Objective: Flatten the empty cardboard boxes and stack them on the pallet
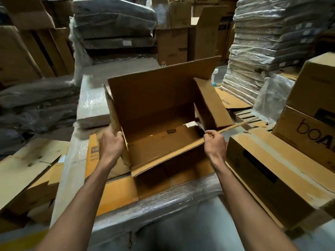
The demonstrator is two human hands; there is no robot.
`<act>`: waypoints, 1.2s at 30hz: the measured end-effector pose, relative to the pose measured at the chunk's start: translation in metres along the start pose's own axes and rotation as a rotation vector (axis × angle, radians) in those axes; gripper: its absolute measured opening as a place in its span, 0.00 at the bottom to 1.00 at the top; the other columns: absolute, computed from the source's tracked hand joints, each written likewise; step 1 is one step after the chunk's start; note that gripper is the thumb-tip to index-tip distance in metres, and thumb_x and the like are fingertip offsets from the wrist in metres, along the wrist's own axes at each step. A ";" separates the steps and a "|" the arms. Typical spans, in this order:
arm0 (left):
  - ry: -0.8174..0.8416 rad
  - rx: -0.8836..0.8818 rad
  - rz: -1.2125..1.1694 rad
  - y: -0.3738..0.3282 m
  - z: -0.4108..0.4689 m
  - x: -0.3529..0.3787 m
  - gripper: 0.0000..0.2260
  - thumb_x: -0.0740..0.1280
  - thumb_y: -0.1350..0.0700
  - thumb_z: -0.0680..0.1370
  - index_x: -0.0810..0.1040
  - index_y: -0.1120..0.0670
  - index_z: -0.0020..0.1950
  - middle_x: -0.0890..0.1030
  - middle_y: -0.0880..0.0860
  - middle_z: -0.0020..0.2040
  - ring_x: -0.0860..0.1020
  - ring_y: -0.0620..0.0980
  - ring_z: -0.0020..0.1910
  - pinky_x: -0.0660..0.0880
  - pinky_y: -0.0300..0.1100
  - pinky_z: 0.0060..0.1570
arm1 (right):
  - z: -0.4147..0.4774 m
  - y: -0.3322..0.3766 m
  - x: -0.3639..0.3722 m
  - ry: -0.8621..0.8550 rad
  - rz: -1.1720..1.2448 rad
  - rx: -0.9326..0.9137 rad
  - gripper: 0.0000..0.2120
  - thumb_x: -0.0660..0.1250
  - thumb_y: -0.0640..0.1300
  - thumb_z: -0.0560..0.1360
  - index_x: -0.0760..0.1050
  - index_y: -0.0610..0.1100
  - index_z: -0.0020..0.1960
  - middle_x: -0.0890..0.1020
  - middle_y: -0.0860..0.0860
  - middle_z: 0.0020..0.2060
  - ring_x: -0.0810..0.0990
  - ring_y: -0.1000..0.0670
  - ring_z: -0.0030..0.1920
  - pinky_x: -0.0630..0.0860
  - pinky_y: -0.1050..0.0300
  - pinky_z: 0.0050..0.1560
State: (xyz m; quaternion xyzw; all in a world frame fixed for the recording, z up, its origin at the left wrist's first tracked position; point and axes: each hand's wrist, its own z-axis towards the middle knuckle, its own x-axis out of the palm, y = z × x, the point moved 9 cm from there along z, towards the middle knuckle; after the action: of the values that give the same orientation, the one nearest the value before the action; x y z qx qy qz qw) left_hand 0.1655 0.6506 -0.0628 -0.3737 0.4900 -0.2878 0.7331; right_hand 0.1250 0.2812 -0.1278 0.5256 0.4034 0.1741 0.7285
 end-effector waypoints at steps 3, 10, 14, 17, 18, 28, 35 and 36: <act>0.087 0.116 0.003 -0.024 -0.011 0.003 0.20 0.59 0.61 0.85 0.69 0.52 0.78 0.78 0.49 0.61 0.76 0.41 0.41 0.73 0.36 0.37 | 0.013 0.020 0.002 0.021 -0.012 -0.052 0.11 0.61 0.43 0.83 0.82 0.43 0.54 0.82 0.49 0.43 0.77 0.55 0.39 0.67 0.64 0.33; 0.301 0.149 0.049 -0.066 -0.032 0.006 0.09 0.59 0.61 0.85 0.75 0.49 0.59 0.82 0.56 0.53 0.81 0.59 0.52 0.79 0.53 0.47 | 0.038 0.073 0.010 0.087 0.020 -0.162 0.15 0.59 0.43 0.82 0.83 0.41 0.48 0.84 0.45 0.42 0.82 0.47 0.44 0.79 0.53 0.40; 0.489 0.132 -0.012 -0.089 -0.043 -0.003 0.11 0.62 0.60 0.84 0.76 0.49 0.64 0.82 0.52 0.55 0.82 0.53 0.51 0.81 0.53 0.50 | 0.046 0.122 0.005 0.096 -0.066 -0.278 0.16 0.59 0.41 0.80 0.84 0.40 0.43 0.85 0.44 0.39 0.80 0.50 0.38 0.75 0.56 0.38; 0.618 0.141 0.019 -0.107 -0.048 0.001 0.11 0.64 0.59 0.83 0.76 0.47 0.63 0.83 0.49 0.53 0.82 0.51 0.51 0.79 0.50 0.50 | 0.049 0.159 0.011 0.169 -0.082 -0.342 0.17 0.58 0.44 0.76 0.83 0.40 0.40 0.84 0.44 0.36 0.83 0.44 0.38 0.83 0.43 0.42; 0.656 0.148 0.045 -0.113 -0.050 0.005 0.11 0.64 0.60 0.83 0.77 0.46 0.63 0.83 0.47 0.52 0.82 0.49 0.51 0.78 0.48 0.50 | 0.050 0.169 0.015 0.195 -0.095 -0.357 0.17 0.58 0.45 0.75 0.83 0.40 0.39 0.84 0.44 0.36 0.84 0.42 0.38 0.84 0.41 0.43; 0.756 0.136 0.133 -0.113 -0.059 0.048 0.11 0.67 0.60 0.78 0.84 0.51 0.58 0.87 0.52 0.49 0.85 0.53 0.50 0.82 0.58 0.54 | 0.018 0.201 0.047 0.309 -0.378 -0.430 0.15 0.64 0.51 0.75 0.78 0.42 0.36 0.82 0.46 0.36 0.83 0.45 0.37 0.84 0.50 0.43; 0.721 0.157 0.018 -0.101 -0.071 0.046 0.11 0.63 0.57 0.83 0.85 0.50 0.57 0.87 0.51 0.49 0.84 0.49 0.50 0.80 0.54 0.56 | 0.015 0.168 0.059 0.250 -0.418 -0.411 0.15 0.59 0.35 0.79 0.73 0.41 0.34 0.74 0.49 0.29 0.74 0.50 0.29 0.67 0.62 0.24; 0.734 0.158 -0.027 -0.096 -0.075 0.045 0.11 0.63 0.50 0.84 0.84 0.48 0.59 0.86 0.48 0.52 0.83 0.47 0.53 0.79 0.53 0.56 | 0.016 0.166 0.060 0.239 -0.427 -0.414 0.16 0.58 0.35 0.80 0.72 0.41 0.34 0.73 0.50 0.28 0.73 0.51 0.27 0.65 0.63 0.23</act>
State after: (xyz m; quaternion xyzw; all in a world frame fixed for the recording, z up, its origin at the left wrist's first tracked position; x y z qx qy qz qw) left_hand 0.1061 0.5421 -0.0237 -0.1942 0.6913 -0.4491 0.5316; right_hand 0.2022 0.3756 0.0001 0.2453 0.5434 0.1562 0.7875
